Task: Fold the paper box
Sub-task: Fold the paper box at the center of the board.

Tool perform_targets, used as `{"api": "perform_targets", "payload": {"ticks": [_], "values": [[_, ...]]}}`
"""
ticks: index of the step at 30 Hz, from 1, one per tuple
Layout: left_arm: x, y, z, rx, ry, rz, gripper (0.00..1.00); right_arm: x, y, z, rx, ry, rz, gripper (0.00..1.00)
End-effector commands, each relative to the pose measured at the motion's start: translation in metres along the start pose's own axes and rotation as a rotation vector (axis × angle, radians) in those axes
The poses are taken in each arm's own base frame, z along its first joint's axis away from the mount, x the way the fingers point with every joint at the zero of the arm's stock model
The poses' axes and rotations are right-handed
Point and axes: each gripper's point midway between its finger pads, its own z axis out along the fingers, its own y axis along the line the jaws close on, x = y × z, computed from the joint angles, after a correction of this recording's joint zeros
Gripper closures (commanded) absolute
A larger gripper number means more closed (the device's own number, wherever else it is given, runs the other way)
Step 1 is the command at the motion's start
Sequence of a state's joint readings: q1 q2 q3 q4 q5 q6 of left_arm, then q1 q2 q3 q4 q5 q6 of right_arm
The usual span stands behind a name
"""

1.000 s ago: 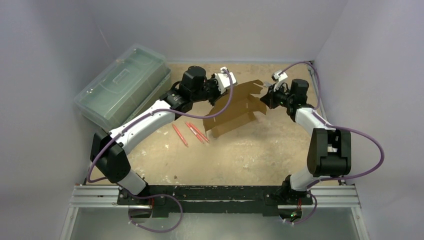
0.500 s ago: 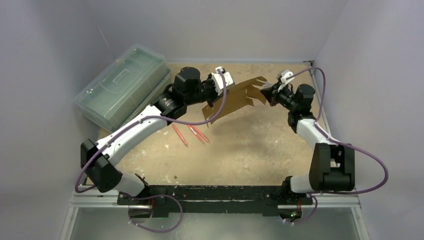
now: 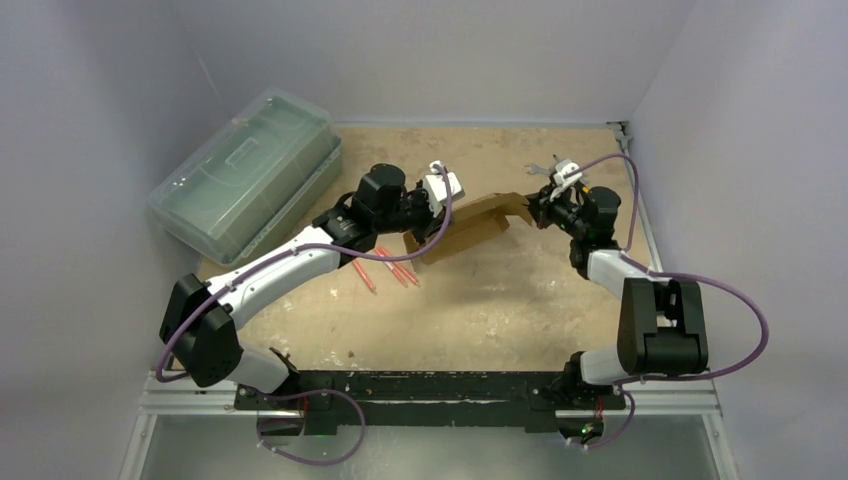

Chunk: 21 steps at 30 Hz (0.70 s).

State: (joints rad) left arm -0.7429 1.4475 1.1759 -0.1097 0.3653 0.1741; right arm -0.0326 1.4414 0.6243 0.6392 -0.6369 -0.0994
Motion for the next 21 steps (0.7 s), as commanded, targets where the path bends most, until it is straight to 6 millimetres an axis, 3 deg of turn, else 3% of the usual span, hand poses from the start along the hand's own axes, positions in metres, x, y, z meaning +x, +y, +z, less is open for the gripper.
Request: {"api": "perform_targets", "payload": {"ticks": [1, 7, 21], "values": [[-0.007, -0.006, -0.001, 0.014, -0.046, -0.018, 1.0, -0.008, -0.005, 0.0, 0.011, 0.007, -0.068, 1.0], [-0.001, 0.0, 0.005, -0.02, -0.034, -0.056, 1.0, 0.024, -0.004, 0.01, -0.029, 0.121, 0.032, 1.0], [0.02, -0.012, 0.01, 0.011, 0.018, -0.201, 1.0, 0.041, 0.013, 0.003, -0.082, 0.153, 0.085, 1.0]]}}
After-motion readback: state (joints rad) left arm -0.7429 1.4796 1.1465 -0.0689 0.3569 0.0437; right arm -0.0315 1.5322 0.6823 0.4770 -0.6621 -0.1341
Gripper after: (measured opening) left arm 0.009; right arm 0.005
